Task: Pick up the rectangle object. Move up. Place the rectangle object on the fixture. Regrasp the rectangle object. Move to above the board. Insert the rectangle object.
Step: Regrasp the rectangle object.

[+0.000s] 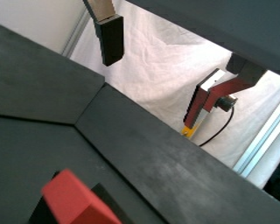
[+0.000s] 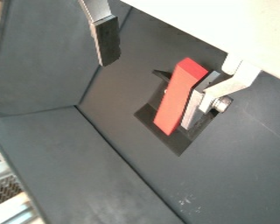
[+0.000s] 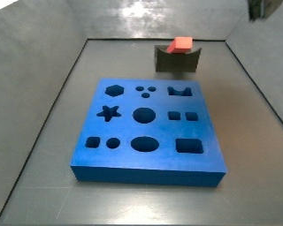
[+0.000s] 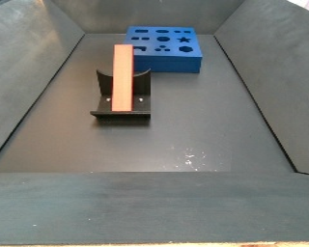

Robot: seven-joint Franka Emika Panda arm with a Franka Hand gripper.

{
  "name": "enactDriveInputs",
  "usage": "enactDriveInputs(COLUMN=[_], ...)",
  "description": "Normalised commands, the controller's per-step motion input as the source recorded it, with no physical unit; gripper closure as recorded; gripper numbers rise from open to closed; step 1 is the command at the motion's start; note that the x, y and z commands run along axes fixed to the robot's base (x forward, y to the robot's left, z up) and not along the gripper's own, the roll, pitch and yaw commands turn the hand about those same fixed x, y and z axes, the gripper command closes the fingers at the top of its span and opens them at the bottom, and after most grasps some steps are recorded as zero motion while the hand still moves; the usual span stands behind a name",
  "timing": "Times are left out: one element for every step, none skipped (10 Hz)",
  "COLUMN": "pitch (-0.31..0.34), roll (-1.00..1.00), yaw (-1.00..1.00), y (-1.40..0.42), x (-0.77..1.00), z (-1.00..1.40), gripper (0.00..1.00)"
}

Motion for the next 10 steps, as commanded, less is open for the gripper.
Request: enactDriveInputs(pitch=[-0.082,-0.124,-0.133,-0.139,-0.135,-0.118,-0.102,-0.079,-0.057,-0.028], roll=[0.07,0.06,0.07,0.07,0.07,0.07,0.06,0.06,0.06,0.06], yaw=[0.14,0.09,0.06,0.02,-0.01,-0.04,-0.06,-0.06,-0.07,-0.06], y=[0.04,0.04,0.03,0.03,0.03,0.03,0.03,0.03,0.02,0.01], x=[0.05,0.06,0.06,0.07,0.07,0.08,0.08,0.08,0.08,0.07], z=[-1.0,-1.0,-1.0,-1.0,-1.0,-1.0,-1.0,-1.0,-0.9,-0.69], gripper=[0.0,0.0,0.0,0.0,0.0,0.0,0.0,0.0,0.0,0.0])
